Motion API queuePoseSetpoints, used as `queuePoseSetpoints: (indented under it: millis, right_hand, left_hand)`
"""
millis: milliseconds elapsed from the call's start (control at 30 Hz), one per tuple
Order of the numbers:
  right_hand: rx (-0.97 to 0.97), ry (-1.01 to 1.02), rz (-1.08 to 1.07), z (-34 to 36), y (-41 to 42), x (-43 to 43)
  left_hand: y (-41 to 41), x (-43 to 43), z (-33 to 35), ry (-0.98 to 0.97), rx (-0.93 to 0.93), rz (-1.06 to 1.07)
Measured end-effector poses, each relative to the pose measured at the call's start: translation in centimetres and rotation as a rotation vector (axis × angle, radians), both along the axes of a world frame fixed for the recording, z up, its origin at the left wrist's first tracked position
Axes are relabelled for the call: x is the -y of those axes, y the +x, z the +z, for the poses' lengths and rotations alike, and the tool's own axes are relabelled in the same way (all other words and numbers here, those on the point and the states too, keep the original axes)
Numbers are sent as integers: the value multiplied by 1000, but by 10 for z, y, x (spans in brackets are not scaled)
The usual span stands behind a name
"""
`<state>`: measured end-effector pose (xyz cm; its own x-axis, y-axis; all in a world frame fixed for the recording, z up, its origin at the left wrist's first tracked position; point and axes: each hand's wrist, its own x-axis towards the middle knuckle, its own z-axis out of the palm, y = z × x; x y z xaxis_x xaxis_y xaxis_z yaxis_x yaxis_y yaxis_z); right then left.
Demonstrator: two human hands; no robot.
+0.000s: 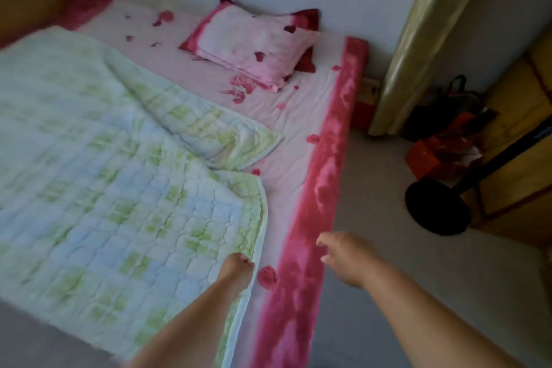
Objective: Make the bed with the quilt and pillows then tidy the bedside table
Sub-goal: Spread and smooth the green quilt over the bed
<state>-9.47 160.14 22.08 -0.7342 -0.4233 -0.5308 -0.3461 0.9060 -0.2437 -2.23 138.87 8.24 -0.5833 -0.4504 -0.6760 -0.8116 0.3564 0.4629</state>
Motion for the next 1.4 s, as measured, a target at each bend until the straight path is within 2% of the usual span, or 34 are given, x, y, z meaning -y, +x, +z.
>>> queuePoseSetpoints:
  millis: [133,267,400,533,867,1067,1233,1300,1400]
  right_hand:
    - [-13,-58,204,7,-54,-6]
    - [-30,-9,428,21,-98,-21]
    - [-68,-16,535,30,-138,-11]
    - [1,-35,654,18,-152,27]
    - [55,99,983,-56,-180,129]
    - [84,102,1128,-106,-176,174]
    - [81,264,1285,-164,-166,201]
    - [43,334,1344,-180,-162,207]
    - [21,332,1452,-209,-148,219]
  left_hand:
    - [-13,-17,14,14,-17,258]
    - [0,-57,22,50,-25,463]
    - [23,-92,26,104,0,568]
    - [35,-101,24,150,-16,760]
    - [14,-59,-33,274,-2,1277]
    - [18,-46,-51,259,-29,1526]
    - [43,-51,-78,291,-21,1792]
    - [46,-56,-83,326,-71,1912]
    - [51,-57,-104,318,-120,2043]
